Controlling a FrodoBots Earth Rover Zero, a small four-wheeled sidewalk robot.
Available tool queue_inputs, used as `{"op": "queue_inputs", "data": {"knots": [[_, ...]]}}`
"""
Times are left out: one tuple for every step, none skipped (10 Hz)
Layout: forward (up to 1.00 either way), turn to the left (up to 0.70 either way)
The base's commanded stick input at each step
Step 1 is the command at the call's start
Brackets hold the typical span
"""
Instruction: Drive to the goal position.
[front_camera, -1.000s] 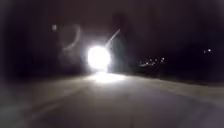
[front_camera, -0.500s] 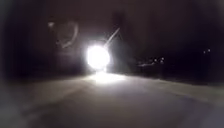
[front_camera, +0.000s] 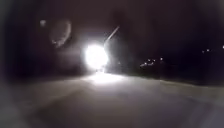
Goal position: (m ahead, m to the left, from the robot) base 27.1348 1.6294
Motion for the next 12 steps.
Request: {"op": "queue_inputs", "data": {"knots": [[1.00,0.00],[1.00,0.00],[1.00,0.00],[1.00,0.00],[1.00,0.00],[1.00,0.00],[1.00,0.00],[1.00,0.00],[1.00,0.00],[1.00,0.00],[1.00,0.00],[1.00,0.00]]}}
